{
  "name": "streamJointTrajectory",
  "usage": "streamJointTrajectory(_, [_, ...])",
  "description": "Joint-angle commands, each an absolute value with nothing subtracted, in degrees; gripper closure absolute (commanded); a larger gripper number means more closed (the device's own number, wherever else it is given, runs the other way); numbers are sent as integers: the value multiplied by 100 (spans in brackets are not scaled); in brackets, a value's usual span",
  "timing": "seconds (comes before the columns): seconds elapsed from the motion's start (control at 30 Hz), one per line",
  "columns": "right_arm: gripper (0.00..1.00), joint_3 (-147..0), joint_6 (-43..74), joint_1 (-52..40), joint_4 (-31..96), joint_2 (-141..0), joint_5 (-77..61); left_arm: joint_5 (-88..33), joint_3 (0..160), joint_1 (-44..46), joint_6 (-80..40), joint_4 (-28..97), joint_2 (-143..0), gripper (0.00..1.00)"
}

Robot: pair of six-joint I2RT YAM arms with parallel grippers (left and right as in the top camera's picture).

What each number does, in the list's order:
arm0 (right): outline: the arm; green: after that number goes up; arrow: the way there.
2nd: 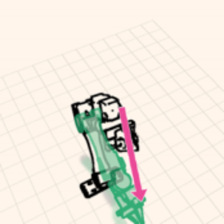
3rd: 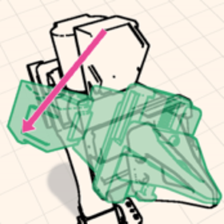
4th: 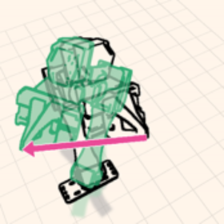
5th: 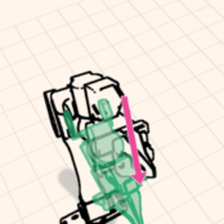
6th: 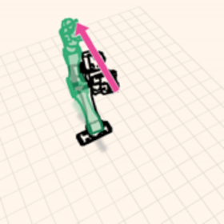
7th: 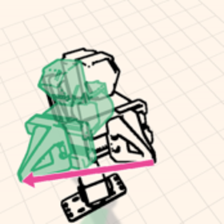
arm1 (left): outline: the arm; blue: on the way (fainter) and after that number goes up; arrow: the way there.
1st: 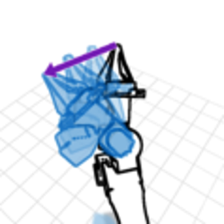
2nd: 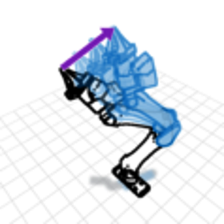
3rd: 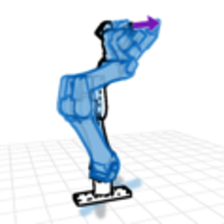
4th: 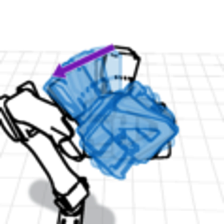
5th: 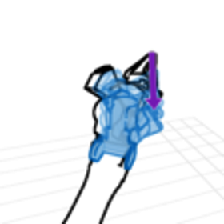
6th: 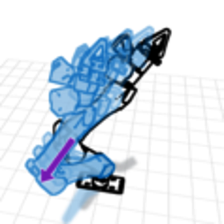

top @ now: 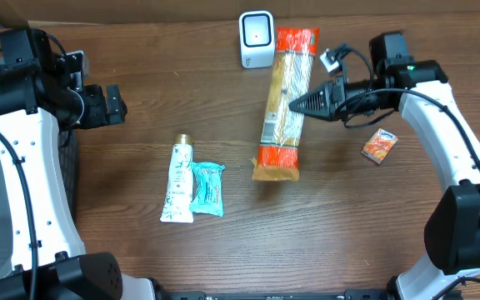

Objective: Scan the item barcode
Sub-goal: 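Lift the spaghetti package and carry it toward the scanner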

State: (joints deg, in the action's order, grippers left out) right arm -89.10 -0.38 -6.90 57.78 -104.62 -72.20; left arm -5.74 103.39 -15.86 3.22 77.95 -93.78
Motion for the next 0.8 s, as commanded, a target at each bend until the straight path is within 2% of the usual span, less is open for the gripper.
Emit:
streamJointTrajectory(0.0, [96,-9408,132,-705,5699,-10189,-7896,-578,10412,-1573,410,7773,-9354,0])
streamJointTrajectory(0.13, [97,-9461,224,-705,5712,-10189,-7767,-580,10412,-1573,410,7773,-9354,0])
streamJointTrajectory(0.27, [97,-9461,648,-790,5730,-10173,-6807,-580,10412,-1573,410,7773,-9354,0])
streamJointTrajectory(0.4, [96,-9524,1411,-1258,5754,-10077,-4515,-580,10412,-1573,410,7773,-9354,0])
streamJointTrajectory(0.53, [96,-9926,1658,-1885,5850,-10090,-2703,-578,10412,-1573,410,7773,-9354,0])
streamJointTrajectory(0.6, [96,-10363,1680,-2191,6058,-10171,-1653,-578,10412,-1573,410,7773,-9354,0])
streamJointTrajectory(0.77, [97,-11662,1579,-2554,6536,-10700,-3,-580,10412,-1573,410,7773,-9354,0])
